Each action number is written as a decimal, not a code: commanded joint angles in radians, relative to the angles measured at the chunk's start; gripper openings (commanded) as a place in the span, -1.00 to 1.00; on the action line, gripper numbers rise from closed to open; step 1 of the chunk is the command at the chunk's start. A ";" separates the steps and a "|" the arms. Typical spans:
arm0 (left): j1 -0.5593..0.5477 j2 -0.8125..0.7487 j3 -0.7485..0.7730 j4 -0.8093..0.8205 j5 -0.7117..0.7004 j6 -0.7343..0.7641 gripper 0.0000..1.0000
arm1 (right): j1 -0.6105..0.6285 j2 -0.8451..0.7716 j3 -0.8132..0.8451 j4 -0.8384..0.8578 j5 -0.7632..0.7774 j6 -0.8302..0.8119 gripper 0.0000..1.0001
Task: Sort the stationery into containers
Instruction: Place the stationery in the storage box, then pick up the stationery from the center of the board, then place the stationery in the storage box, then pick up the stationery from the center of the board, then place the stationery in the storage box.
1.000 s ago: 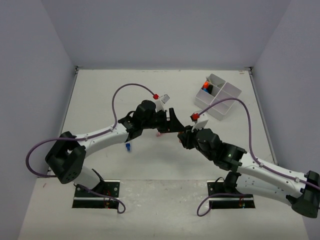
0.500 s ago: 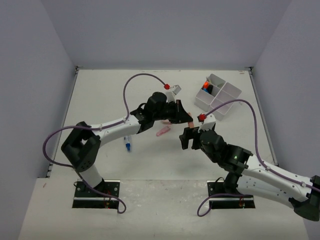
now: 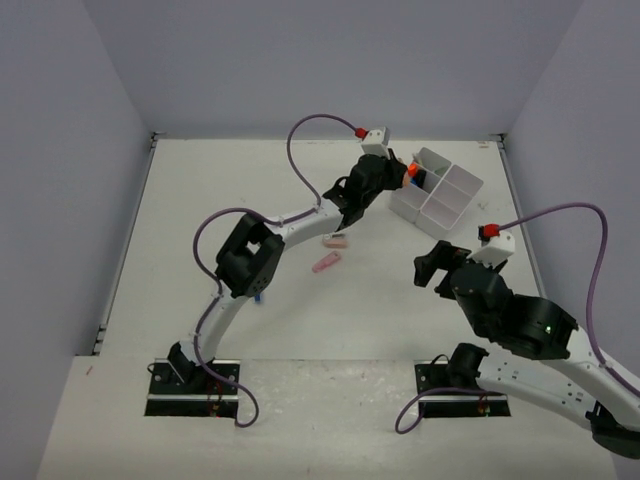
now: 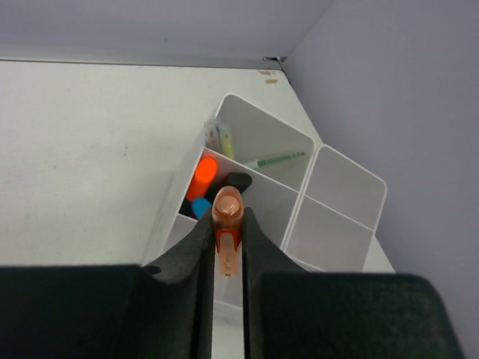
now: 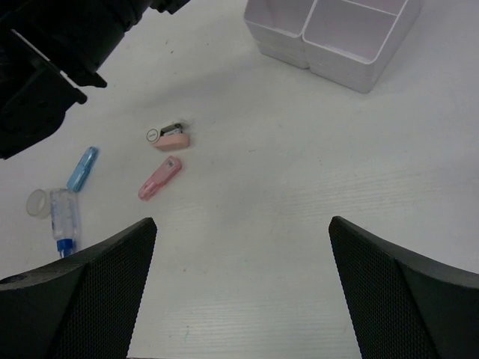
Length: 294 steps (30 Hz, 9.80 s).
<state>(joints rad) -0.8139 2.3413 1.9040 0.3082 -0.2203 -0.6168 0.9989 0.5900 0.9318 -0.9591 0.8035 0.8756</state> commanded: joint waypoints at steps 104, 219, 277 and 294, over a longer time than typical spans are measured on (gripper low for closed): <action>0.108 -1.231 -1.158 -0.173 0.392 -0.161 1.00 | 0.084 0.626 -0.179 0.843 -0.386 -0.380 -1.00; 0.432 -0.516 -0.802 -0.716 0.179 0.382 0.25 | -0.094 0.370 0.005 0.392 -0.464 -0.294 0.96; 0.130 -0.895 -1.066 0.231 0.738 0.291 -1.00 | -0.453 0.731 0.076 0.709 -1.013 -0.116 -1.00; 0.130 -1.087 -1.051 -0.404 0.119 0.168 1.00 | -0.716 0.913 0.350 0.509 -0.399 -0.237 -1.00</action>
<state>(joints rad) -0.6836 1.3448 0.8379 0.1518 0.1020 -0.3939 0.3064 1.4151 1.1254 -0.3852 0.0768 0.7129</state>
